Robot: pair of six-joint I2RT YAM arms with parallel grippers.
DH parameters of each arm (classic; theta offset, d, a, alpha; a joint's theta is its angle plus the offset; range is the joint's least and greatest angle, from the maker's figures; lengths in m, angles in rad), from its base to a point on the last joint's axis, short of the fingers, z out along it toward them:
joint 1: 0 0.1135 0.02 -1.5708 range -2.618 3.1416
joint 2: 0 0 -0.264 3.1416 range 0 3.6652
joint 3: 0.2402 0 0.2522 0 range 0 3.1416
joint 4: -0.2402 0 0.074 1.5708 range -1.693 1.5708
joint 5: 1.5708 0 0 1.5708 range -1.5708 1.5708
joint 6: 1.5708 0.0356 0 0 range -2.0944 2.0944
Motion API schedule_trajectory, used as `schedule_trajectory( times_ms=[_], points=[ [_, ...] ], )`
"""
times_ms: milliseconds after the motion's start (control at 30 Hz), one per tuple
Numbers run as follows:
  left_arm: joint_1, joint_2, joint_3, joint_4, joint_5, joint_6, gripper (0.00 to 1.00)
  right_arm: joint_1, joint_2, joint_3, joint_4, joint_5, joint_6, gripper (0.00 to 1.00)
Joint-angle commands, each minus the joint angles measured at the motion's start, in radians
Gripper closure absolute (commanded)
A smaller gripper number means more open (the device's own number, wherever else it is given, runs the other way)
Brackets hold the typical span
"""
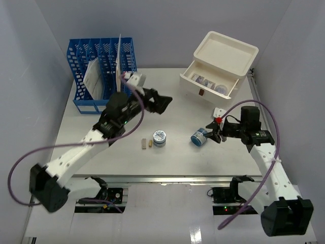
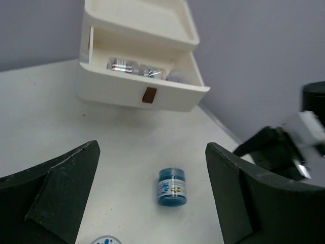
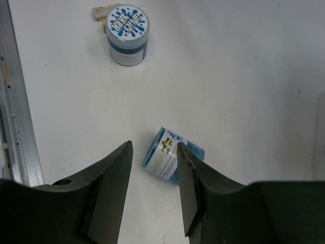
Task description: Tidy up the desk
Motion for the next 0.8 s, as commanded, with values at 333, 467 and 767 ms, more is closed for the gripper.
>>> schedule_trajectory(
  times_ms=[333,467,767],
  points=[
    [0.018,-0.726,-0.630,-0.168,0.054,-0.219,0.03,0.382,0.531,0.461,0.239,0.966,0.138,0.73],
    [0.018,-0.802,-0.677,-0.209,0.062,-0.268,0.04,0.381,0.636,0.562,0.298,1.135,0.118,0.70],
    [0.018,-0.768,-0.687,-0.171,0.100,-0.293,0.03,0.287,0.750,0.684,0.399,1.302,0.174,0.45]
  ],
)
